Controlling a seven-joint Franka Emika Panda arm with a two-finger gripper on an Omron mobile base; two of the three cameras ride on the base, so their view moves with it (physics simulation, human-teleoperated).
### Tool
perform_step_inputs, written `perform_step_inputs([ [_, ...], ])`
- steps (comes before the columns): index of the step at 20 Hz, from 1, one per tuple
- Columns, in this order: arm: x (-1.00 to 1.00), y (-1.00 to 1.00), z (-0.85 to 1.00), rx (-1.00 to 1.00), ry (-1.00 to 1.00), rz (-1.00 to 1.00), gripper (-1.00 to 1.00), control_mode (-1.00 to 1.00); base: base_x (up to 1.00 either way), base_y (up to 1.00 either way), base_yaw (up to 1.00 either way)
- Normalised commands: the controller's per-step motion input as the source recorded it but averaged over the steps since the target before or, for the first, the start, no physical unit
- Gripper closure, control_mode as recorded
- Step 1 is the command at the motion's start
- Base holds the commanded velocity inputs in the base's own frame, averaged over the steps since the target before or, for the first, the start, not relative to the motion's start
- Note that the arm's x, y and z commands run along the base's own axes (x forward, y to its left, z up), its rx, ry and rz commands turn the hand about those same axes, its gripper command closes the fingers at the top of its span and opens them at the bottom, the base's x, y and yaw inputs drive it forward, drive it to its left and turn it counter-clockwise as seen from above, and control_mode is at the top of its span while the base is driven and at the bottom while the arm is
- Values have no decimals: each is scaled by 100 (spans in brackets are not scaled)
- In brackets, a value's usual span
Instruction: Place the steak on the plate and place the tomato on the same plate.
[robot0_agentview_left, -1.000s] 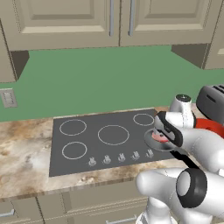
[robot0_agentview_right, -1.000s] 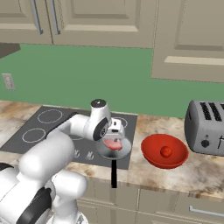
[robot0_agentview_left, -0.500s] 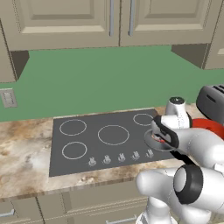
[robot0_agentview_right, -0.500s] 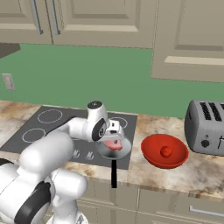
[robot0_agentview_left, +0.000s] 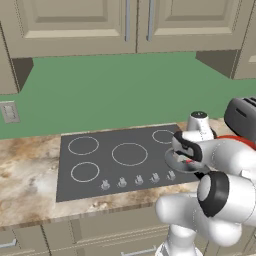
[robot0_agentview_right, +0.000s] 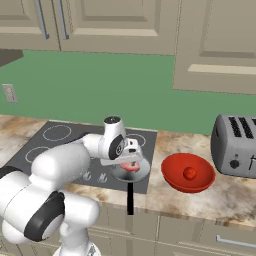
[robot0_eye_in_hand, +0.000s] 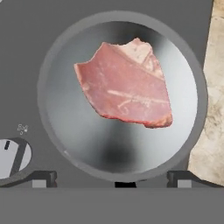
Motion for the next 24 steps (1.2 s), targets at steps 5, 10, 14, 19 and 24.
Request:
perform_step_inputs([
  [5,9,-6,0,0,1,9,-100,-100,0,0,0],
  [10,13,-6,-9,0,0,6,-100,-100,0,0,0],
  [14,16,-5,-14,0,2,5,-100,-100,0,0,0],
  [19,15,-3,-14,0,0,5,-100,-100,0,0,0],
  [24,11,-8,-12,0,0,2,-100,-100,0,0,0],
])
